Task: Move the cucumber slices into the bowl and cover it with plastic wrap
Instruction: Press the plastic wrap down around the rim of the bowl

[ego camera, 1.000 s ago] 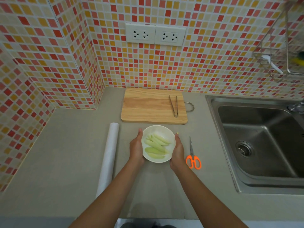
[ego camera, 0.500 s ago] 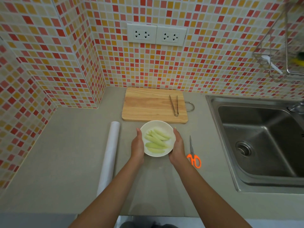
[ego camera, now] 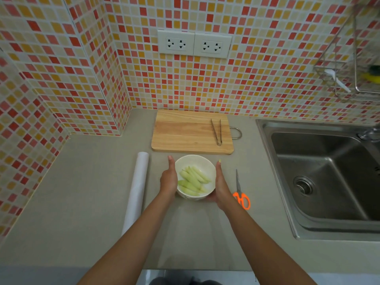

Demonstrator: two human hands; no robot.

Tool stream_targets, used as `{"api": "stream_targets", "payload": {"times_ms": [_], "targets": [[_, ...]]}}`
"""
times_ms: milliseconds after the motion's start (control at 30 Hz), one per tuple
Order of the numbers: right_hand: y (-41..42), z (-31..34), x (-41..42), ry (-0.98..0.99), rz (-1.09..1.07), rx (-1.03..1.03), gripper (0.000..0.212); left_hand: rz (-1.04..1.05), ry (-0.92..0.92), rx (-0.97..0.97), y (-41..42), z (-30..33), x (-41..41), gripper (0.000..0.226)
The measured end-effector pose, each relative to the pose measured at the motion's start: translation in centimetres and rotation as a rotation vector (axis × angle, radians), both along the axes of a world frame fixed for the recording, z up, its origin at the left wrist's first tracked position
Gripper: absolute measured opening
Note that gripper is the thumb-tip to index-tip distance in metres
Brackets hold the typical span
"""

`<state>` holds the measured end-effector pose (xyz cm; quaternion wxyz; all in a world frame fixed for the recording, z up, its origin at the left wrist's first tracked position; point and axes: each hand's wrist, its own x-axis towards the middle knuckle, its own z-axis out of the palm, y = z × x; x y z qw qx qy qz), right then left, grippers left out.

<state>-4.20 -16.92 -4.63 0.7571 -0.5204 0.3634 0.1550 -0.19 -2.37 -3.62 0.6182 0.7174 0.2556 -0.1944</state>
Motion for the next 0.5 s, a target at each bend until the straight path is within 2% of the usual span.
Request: {"api": "stream_targets", "payload": {"times_ms": [100, 233, 367, 433, 500], "targets": [[-0.9, 0.8, 0.5, 0.0, 0.07, -0.081, 0.09, -0.06, 0.027, -0.046, 0.5, 0.4, 0.5, 0.09], [-0.7, 1.3, 1.0, -0.075, 0.128, -0.241, 0.065, -0.117, 0.028, -0.096, 0.5, 1.1, 1.1, 0.094], [-0.5, 1.0, 0.9, -0.022, 0.04, -0.309, 0.054, -0.114, 0.065, -0.367, 0.7, 1.4, 0.7, 0.091], [-0.6, 0.9, 1.0, 0.007, -0.071, -0.249, 0.051, -0.021, -0.009, -0.472, 0.8, 0.9, 0.3, 0.083], [-0.6, 0.9, 1.2, 0.001, -0.213, -0.165, 0.046, 0.077, -0.114, -0.479, 0.3, 0.5, -0.7, 0.074]]}}
